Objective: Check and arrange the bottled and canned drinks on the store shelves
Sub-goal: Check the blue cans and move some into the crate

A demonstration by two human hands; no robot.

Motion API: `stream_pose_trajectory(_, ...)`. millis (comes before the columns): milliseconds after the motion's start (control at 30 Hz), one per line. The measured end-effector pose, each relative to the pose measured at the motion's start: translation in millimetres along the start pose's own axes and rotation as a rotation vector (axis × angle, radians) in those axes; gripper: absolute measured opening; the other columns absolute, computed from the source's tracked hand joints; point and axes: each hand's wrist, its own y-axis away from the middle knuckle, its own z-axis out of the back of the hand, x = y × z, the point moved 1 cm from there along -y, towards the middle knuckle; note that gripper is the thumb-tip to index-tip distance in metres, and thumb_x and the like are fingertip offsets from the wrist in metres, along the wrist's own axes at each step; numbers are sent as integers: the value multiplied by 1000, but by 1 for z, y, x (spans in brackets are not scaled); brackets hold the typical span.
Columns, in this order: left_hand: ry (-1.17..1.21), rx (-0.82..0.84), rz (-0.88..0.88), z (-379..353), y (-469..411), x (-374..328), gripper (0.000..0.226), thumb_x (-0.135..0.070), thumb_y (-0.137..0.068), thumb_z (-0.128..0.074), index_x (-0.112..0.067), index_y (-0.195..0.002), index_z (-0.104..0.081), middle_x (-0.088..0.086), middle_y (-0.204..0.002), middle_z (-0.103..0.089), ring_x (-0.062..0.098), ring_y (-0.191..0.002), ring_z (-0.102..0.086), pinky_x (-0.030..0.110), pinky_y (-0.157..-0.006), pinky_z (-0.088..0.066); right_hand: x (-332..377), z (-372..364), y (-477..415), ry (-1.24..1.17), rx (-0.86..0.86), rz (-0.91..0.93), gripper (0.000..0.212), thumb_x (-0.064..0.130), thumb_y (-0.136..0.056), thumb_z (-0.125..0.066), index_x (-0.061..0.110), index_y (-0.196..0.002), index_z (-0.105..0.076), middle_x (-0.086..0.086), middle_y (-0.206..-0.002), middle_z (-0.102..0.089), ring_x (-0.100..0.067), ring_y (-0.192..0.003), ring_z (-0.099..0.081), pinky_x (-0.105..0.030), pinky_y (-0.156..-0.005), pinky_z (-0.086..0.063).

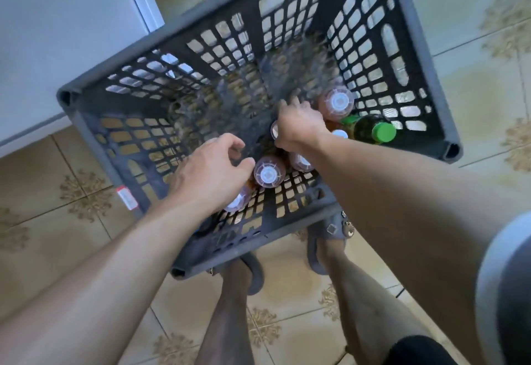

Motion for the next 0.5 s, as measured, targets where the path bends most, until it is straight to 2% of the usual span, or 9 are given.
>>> stream_pose_trajectory(133,15,-9,-44,30,41,-14,32,-45,-94,-59,-35,-123,-58,-15,-118,-64,14,-110,-59,32,-89,-45,4,48,44,-108,-67,-52,46,25,-95,-56,6,-135,-46,-17,-135,-49,-38,-127,-48,-45,-94,-45)
stream_pose_trajectory(267,-31,-41,-121,83,103,-24,35,-47,-93,-59,-35,-126,-56,-12,-123,-63,16,-112,-59,34,-91,-47,23,110,119,-164,-69,-105,43,31,-96,-56,8,-133,-49,-15,-132,-54,-36,-122,-54,-43,-92,-45)
stream_pose_trajectory(400,-182,-101,-228,153,198,-38,38,-52,-94,-53,-38,-129,-51,-11,-127,-61,18,-111,-59,32,-83,-47,50,177,224,-105,-121,-95,40,39,-97,-57,12,-127,-51,-12,-125,-58,-31,-113,-58,-41,-91,-46)
stream_pose_trajectory(500,-141,-131,-277,206,274,-42,39,-50,-95,-53,-36,-132,-51,-10,-127,-62,17,-109,-59,31,-80,-46,75,234,299,-136,-169,-95,36,41,-96,-57,14,-120,-52,-9,-113,-58,-30,-107,-59,-38,-84,-47)
